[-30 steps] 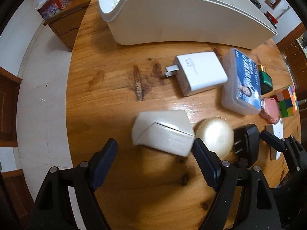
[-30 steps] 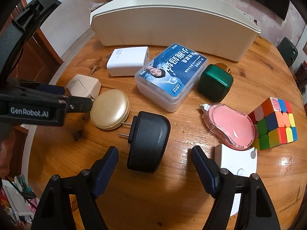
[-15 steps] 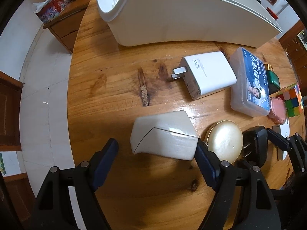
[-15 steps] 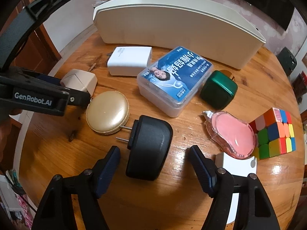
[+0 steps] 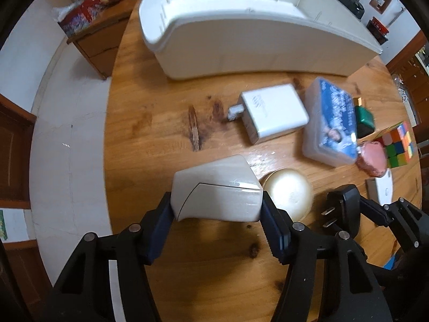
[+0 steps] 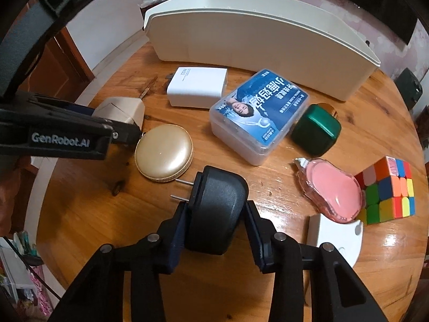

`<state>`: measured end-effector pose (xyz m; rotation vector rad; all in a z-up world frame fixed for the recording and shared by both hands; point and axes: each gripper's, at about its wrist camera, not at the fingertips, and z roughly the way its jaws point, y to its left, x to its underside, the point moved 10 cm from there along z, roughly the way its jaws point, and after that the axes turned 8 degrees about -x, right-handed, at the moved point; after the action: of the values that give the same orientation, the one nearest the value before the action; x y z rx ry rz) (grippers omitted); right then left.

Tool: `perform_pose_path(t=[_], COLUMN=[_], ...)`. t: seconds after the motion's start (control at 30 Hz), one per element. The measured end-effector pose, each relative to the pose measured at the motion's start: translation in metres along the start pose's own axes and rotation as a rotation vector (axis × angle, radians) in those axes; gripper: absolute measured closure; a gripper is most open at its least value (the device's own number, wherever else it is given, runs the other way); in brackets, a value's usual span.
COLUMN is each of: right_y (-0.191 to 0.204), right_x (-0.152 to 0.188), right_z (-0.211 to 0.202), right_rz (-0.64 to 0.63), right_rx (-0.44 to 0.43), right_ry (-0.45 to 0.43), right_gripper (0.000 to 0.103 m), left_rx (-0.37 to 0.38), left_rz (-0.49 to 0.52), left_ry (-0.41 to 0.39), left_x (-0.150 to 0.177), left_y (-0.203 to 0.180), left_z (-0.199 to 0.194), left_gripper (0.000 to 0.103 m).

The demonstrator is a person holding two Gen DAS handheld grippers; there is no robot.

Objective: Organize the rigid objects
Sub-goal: 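Carry the adapter and black charger into the white bin and release both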

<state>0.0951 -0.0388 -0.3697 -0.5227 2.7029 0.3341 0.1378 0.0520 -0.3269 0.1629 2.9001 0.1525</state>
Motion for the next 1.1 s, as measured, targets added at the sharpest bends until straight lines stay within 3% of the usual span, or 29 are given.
perform_pose_path(t=[0.37,0.6,0.83,1.1], right_y=[-0.004,-0.029,-0.056,-0.092], right_x=[-0.042,-0.075,-0.135,-0.211], right_z=[-0.076,-0.139,-0.204,-0.248], right_rz=[-0.001,0.015,0.002,0.021], right_rx=[0.036,0.083,0.152,0.158], right_ry=[-0.139,-0.218,-0.308,-0.389], right_gripper=[0.061,0.061,0.061,0.061], left_rx=[0.037,0.051,0.041,0.022], left_rz=[-0.014,-0.015,-0.053,-0.102], left_ry=[-0.148,-0.244,-0.318,-0.385], left_x=[-0.051,-0.089,-0.132,-0.191], left_y=[-0.006,-0.008,0.008,0.029], left_z=[-0.09,-0.136,-0.175,-0.2], left_gripper=[0.038,0.038,0.038,0.038])
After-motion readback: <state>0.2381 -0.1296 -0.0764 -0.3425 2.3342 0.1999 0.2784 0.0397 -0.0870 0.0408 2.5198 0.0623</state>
